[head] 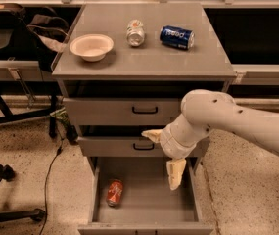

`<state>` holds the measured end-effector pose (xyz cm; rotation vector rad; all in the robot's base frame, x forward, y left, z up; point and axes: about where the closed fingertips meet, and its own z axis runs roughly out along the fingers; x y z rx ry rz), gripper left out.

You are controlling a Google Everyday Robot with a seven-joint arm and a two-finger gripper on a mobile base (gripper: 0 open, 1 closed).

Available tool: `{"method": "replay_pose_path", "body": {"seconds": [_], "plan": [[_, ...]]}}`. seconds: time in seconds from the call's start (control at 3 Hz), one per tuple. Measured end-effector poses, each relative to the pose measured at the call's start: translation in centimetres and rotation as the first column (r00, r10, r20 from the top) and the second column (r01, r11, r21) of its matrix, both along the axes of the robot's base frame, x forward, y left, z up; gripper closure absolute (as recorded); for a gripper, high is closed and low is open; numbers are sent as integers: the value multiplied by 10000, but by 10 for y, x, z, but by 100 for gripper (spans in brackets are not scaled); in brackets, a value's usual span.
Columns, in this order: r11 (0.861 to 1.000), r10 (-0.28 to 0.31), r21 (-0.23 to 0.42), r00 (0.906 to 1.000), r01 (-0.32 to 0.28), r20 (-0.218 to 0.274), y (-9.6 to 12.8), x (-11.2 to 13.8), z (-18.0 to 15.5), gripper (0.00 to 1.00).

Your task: Pick coke can from bottom drawer and place on counter

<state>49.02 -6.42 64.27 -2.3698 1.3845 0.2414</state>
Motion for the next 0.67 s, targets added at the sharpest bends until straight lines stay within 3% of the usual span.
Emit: {"method": "replay_pose_path", "body": {"seconds": [0.67], "plan": [[9999, 109, 104, 9998, -107, -193, 5, 0, -12, 0]]}}
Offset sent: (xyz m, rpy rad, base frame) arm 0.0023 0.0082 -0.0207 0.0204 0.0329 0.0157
